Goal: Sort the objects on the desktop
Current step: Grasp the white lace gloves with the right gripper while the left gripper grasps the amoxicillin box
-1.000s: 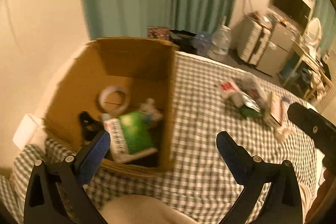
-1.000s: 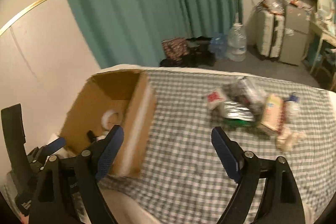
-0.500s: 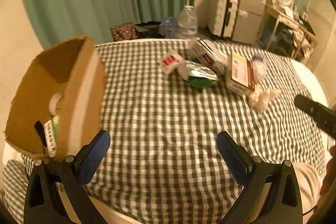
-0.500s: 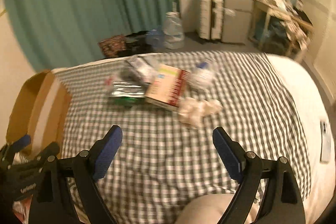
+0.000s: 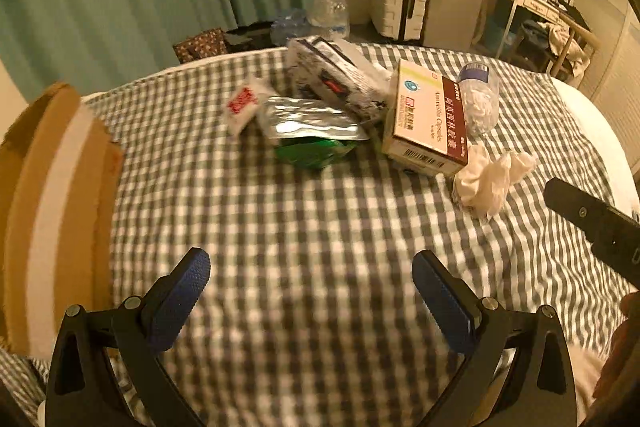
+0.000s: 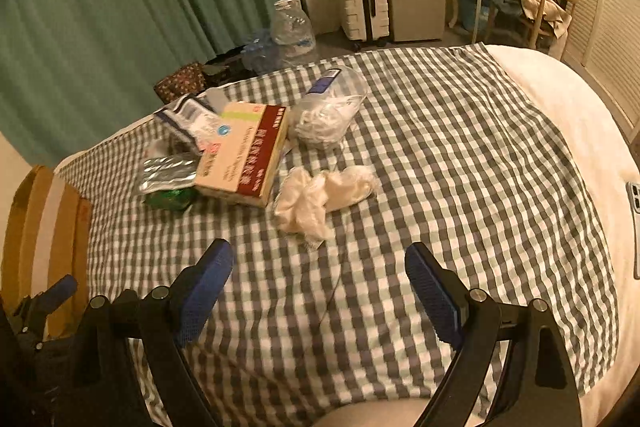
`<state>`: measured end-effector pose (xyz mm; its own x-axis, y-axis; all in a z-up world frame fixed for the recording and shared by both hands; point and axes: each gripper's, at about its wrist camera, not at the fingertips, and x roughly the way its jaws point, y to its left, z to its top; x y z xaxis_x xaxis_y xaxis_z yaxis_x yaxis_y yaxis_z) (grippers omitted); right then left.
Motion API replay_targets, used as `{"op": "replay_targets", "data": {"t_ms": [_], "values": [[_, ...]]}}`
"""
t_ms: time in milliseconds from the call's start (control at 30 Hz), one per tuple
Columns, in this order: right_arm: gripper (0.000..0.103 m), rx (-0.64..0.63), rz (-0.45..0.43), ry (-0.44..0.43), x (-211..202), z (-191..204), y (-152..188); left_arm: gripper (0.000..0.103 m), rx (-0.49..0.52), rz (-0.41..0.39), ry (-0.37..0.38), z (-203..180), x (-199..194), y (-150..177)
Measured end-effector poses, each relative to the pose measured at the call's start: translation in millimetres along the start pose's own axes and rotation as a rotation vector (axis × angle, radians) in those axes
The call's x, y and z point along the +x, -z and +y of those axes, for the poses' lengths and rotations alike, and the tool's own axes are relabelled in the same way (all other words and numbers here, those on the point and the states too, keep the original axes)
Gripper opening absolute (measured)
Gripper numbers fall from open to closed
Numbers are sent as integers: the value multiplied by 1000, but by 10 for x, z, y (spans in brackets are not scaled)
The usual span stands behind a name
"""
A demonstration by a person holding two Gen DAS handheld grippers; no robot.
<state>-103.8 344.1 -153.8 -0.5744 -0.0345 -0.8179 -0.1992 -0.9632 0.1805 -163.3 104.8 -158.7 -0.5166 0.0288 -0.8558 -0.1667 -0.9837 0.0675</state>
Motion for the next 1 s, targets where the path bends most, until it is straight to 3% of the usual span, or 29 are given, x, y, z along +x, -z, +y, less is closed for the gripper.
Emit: {"op": "replay_targets", "data": {"t_ms": [367, 400, 433, 500, 567, 767, 1000], "values": [[88, -12, 110, -26, 919, -54, -340, 103, 26, -5, 42, -331, 464, -333], [82, -22, 122, -23, 986, -46, -351, 103, 36, -6, 45, -355, 493, -349], [58, -34, 134, -22, 1050, -42, -361, 103, 42, -9, 46, -373, 519, -369], [28, -53, 141, -22, 1117, -61, -359, 103, 55, -10, 49, -424, 565, -398], [25, -42, 120, -36, 1077, -124, -358, 103, 55, -13, 64, -474, 610, -444], [23, 23, 8, 56, 817, -421, -421, 103, 74, -34, 129, -686, 715, -656], [23, 60, 31, 64, 827, -542, -370, 103, 38, -3, 171, -929, 784, -868]]}}
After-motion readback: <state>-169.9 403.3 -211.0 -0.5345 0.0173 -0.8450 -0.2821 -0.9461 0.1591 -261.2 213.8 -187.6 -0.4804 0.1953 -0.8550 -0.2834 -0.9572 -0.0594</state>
